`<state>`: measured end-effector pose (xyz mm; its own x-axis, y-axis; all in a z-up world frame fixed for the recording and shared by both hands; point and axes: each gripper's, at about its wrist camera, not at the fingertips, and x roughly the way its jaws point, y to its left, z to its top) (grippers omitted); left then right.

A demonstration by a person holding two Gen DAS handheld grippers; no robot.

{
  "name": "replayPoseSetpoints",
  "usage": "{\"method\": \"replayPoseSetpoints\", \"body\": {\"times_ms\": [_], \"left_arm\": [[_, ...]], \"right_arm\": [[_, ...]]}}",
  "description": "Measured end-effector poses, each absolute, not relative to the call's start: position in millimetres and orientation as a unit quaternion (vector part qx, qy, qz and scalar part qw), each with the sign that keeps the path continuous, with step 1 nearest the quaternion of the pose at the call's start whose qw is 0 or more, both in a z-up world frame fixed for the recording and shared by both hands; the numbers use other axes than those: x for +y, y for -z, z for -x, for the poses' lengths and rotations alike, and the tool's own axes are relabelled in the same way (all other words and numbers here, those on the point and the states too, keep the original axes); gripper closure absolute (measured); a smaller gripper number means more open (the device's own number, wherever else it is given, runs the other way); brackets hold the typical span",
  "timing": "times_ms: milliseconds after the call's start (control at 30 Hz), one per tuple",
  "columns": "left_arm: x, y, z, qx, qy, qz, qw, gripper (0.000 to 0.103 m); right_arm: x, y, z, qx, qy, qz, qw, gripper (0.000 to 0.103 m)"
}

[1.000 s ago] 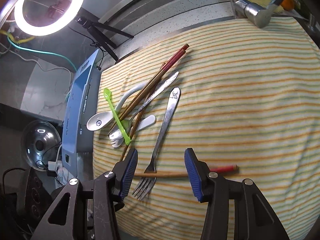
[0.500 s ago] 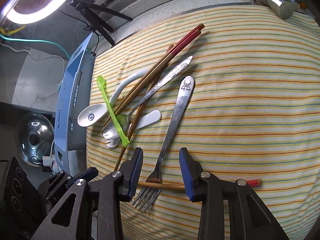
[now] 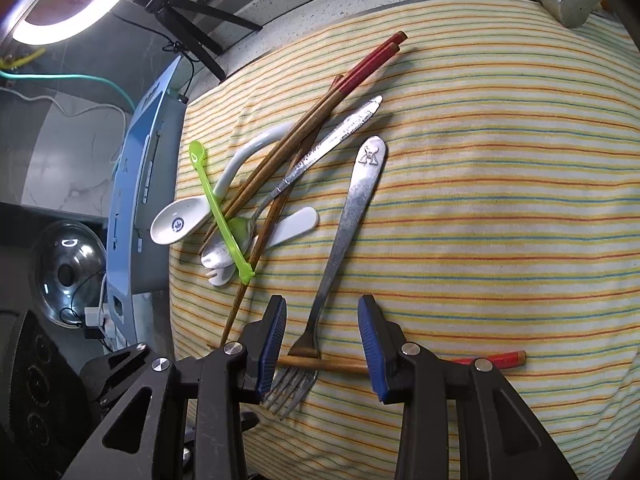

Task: Organize utensils
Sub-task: 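Move the left gripper to the metal fork and close on its handle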

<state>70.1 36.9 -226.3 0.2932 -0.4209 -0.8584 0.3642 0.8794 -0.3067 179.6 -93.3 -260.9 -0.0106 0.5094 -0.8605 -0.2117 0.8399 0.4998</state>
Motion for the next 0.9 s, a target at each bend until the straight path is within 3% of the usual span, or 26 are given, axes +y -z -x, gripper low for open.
{"method": "replayPoseSetpoints", "body": {"times_ms": [633,900], "left_arm": [[3,239,-59,0.581,0.274,-0.056,0.765,0.068],[4,245,-46,0.586,0.268,-0.036,0.764,0.068]], "right_arm": [[-104,261,-149,0.679,-0.283,-0.085,0.672,0.069],[-100,261,-147,0.677,-0.283,-0.078,0.675,0.069]]}}
